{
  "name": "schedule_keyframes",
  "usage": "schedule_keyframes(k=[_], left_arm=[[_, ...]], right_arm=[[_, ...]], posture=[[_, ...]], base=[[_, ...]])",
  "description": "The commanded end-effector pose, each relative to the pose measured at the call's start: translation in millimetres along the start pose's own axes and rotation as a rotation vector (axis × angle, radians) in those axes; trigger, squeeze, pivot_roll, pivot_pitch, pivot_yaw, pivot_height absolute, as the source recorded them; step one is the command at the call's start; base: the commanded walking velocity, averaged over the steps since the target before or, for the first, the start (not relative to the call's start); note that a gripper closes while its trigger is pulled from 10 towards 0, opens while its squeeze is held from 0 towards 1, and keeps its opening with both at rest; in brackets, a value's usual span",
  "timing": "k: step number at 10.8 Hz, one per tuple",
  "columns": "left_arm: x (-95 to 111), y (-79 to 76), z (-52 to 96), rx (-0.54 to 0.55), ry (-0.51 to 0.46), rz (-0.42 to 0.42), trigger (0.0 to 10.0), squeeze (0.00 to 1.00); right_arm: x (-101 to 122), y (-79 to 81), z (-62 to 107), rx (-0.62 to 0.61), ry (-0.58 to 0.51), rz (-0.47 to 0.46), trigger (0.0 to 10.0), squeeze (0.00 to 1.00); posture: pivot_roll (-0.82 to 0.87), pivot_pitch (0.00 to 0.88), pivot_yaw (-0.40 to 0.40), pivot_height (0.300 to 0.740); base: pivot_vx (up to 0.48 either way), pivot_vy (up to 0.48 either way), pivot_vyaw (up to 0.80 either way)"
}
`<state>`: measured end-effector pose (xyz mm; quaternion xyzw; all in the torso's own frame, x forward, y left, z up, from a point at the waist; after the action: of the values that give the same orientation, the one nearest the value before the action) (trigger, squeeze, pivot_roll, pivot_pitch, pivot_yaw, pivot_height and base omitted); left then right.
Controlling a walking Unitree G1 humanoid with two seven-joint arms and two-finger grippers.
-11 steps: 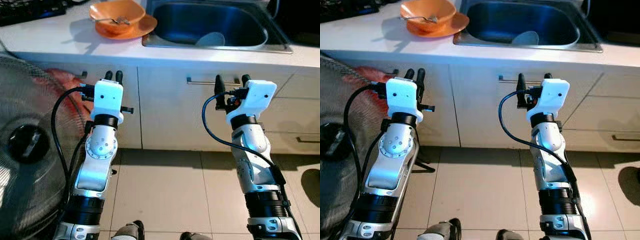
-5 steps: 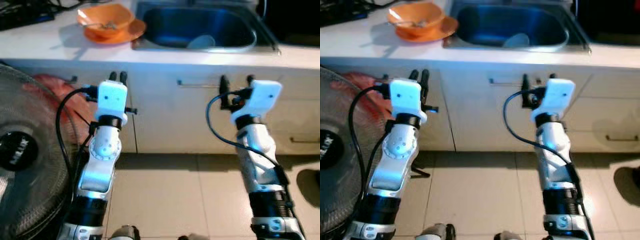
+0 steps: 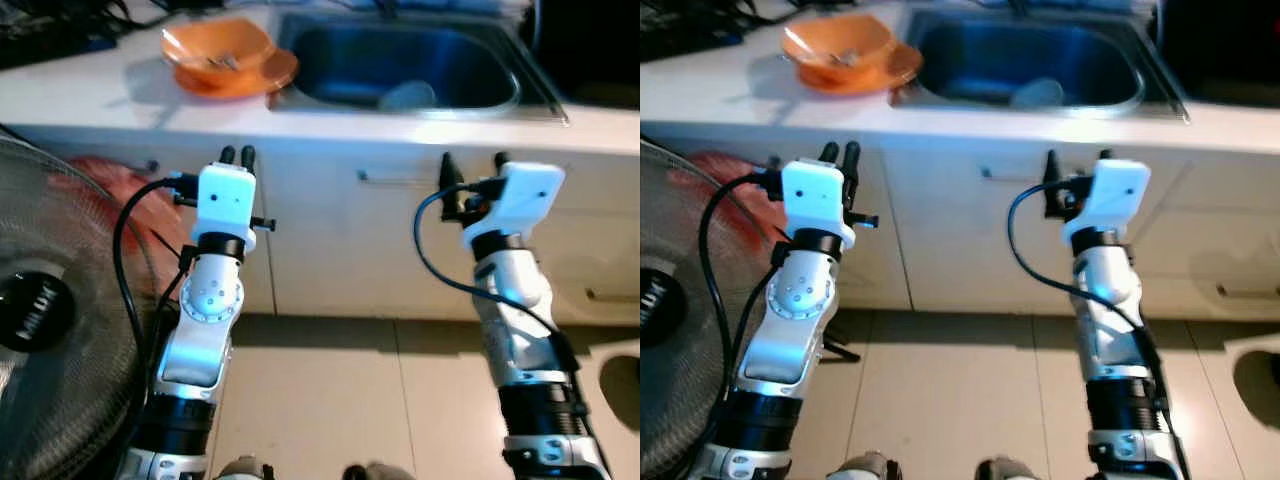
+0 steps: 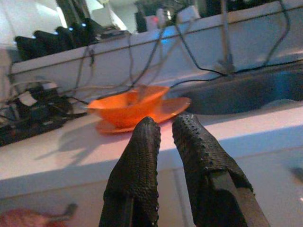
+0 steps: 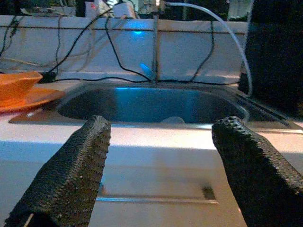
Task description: Kitchen organization
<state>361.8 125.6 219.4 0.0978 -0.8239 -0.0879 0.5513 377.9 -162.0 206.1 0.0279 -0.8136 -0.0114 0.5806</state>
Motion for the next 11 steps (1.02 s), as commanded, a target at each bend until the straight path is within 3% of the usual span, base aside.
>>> schedule_keyframes(k=[1,11], left_arm=[[-2.3,8.8,0.5,0.018,0.009,-0.009,10.0,0.0],[2.2,8.0,-2.4,0.014,-0.006,-0.01,10.0,0.0]], right_arm=[[-1.6,7.9,-0.6,0.018,0.011,-0.012,10.0,0.0],[2.3,8.3,-1.9,0.014,-0.008,-0.019,10.0,0.0]], posture=[[0.05,0.159,-0.038,0.74],[0.05,0.153,-0.034,0.74]], base=[[0.356,0.0,0.0],[0.357,0.0,0.0]])
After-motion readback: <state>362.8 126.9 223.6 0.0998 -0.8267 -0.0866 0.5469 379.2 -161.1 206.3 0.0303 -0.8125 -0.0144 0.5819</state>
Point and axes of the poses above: a point about 5 cm out from each wrist's last joint towards the gripper, its own z axis pointing back from the gripper into the wrist, its own x axis along the axis of the wrist's last joint, y = z × x, the point moved 5 cm from there along -z, pointing out of the wrist towards the gripper, and after that the axes turned 1 degree about -z, right-handed, at the moved point
